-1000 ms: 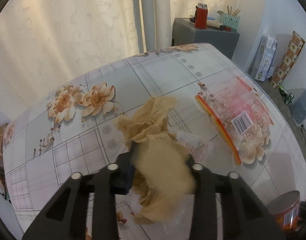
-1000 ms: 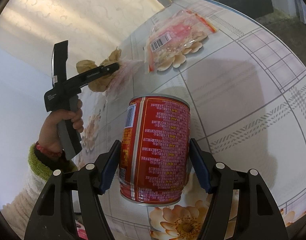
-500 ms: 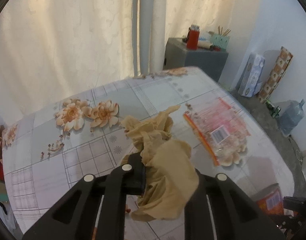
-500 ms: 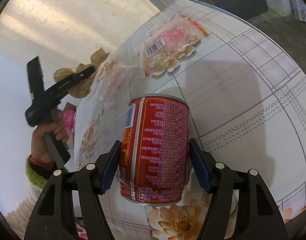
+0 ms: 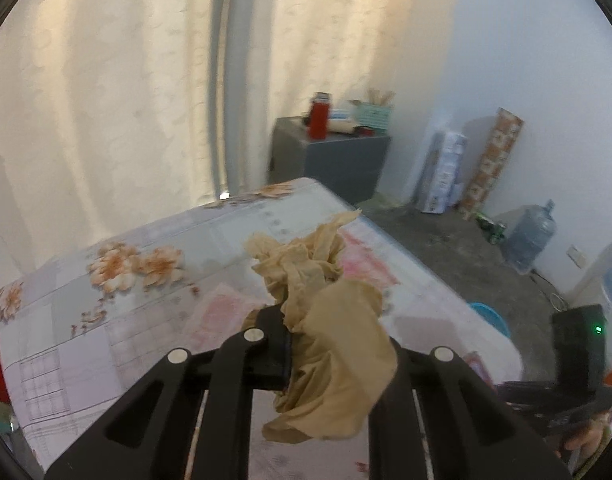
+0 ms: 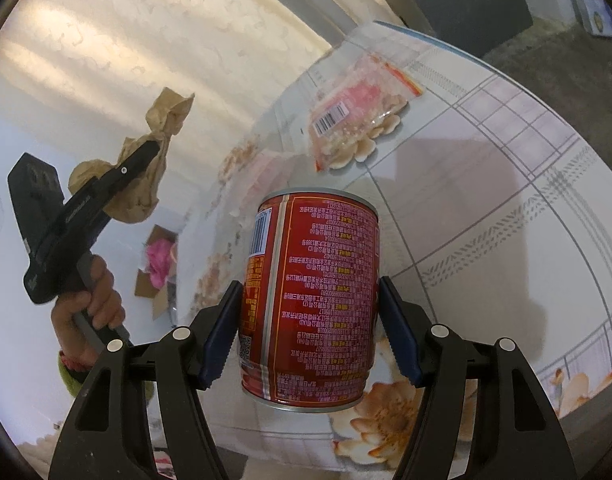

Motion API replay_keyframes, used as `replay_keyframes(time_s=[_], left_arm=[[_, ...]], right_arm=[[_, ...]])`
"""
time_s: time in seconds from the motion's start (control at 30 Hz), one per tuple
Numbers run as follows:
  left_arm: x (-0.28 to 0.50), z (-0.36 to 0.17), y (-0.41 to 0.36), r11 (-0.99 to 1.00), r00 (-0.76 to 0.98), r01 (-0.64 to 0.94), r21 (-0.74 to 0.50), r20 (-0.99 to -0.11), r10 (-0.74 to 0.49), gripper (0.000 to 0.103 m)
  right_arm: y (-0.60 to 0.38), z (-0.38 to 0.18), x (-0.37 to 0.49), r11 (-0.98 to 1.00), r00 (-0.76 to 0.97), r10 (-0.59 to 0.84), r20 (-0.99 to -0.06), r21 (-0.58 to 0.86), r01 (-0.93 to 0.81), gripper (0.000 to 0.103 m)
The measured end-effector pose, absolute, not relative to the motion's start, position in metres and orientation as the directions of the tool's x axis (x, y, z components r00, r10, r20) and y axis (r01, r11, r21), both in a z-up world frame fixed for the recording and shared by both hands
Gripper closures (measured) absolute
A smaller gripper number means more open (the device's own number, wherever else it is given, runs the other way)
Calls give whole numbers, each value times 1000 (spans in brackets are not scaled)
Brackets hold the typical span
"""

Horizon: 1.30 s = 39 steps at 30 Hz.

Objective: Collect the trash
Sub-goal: 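Carry the paper and can with both tools over the wastebasket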

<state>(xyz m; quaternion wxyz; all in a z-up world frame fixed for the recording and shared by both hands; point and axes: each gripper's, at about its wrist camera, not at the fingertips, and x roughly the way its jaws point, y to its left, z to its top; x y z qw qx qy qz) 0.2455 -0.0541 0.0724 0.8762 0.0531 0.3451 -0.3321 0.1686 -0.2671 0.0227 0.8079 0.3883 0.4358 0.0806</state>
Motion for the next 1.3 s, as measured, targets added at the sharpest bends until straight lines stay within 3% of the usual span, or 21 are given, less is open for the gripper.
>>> replay_keyframes(time_s=[0.3, 0.73, 1.03, 1.3], left_arm=[[200, 84, -136, 639, 412, 750, -170, -636, -653, 90], [125, 68, -302, 404, 198, 903, -144, -696, -691, 90], [92, 8, -432, 286, -20, 927, -243, -794, -608, 90], [93, -78, -524, 359, -136, 874, -329, -873, -469, 90]], right_arm=[[-303, 34, 127, 620, 687, 442, -577, 750, 230, 40], [-409, 22, 10, 498, 792, 251, -557, 776, 388, 40], [-479, -11, -54, 370, 795, 109, -597, 767, 525, 40], [-545, -62, -74, 261, 738, 39, -673, 720, 643, 40]])
